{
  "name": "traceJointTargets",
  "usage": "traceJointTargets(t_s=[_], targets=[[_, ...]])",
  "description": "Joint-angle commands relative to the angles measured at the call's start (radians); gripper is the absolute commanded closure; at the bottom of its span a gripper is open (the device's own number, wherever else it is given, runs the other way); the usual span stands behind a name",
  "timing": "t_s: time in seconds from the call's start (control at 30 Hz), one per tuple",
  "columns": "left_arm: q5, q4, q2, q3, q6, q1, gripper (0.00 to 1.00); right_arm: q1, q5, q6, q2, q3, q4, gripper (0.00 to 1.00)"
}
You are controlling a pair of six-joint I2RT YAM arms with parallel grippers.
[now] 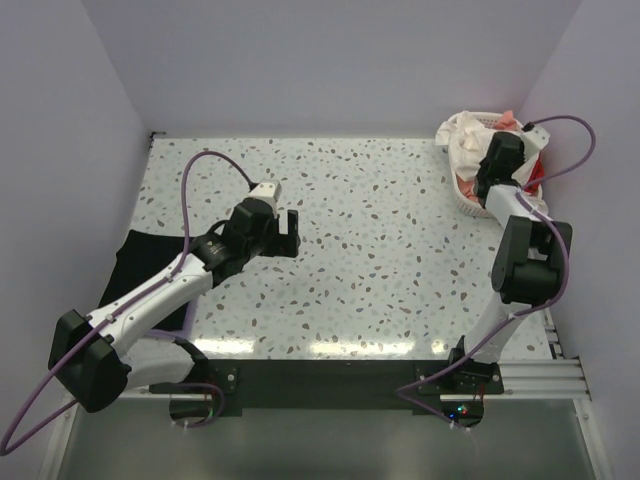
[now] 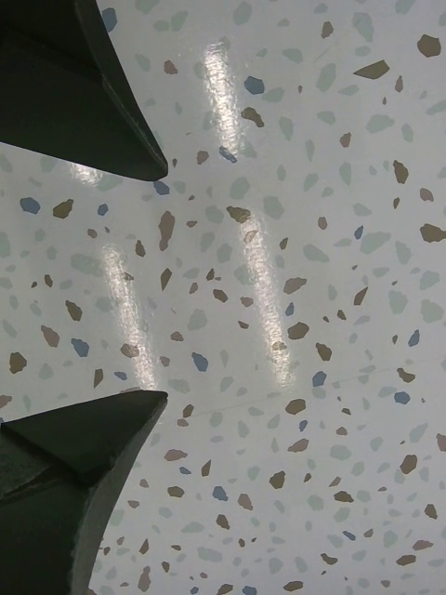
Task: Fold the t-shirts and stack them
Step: Grab the tshirt from the pile
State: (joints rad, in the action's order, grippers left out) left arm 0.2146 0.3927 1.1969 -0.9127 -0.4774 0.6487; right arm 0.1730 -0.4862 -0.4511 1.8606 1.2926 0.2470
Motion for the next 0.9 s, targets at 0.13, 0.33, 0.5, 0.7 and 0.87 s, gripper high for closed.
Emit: traceJointTargets(t_s=[0.13,0.33,0.5,0.7,0.87], targets=[[-0.015,0.005,-0.005,-0.04,0.019,-0.007,0.0,-0.009,-0.06,0.011,-0.164,-0.012,0.078,1.0],[-0.009,0.005,-0.01,-0.04,0.019,-0.006,0.0,-0.024,-0.071,0.006,-0.224,-0.012,0.066,1.0],[-0.008,0.006,-0.016,-0.04,0.019,-0.007,0.0,-0.027,-0.068,-0.014,-0.261,0.031,0.018,1.0],[-0.006,0.006,-0.019,-0.04,0.02,-0.006,0.0,-0.027,-0.057,-0.023,-0.273,0.157,-0.086,1.0],[-0.003,0.006,-0.025,-0.038,0.019,-0.007,0.0,-0.027,-0.055,-0.001,-0.239,0.281,-0.182,1.0]])
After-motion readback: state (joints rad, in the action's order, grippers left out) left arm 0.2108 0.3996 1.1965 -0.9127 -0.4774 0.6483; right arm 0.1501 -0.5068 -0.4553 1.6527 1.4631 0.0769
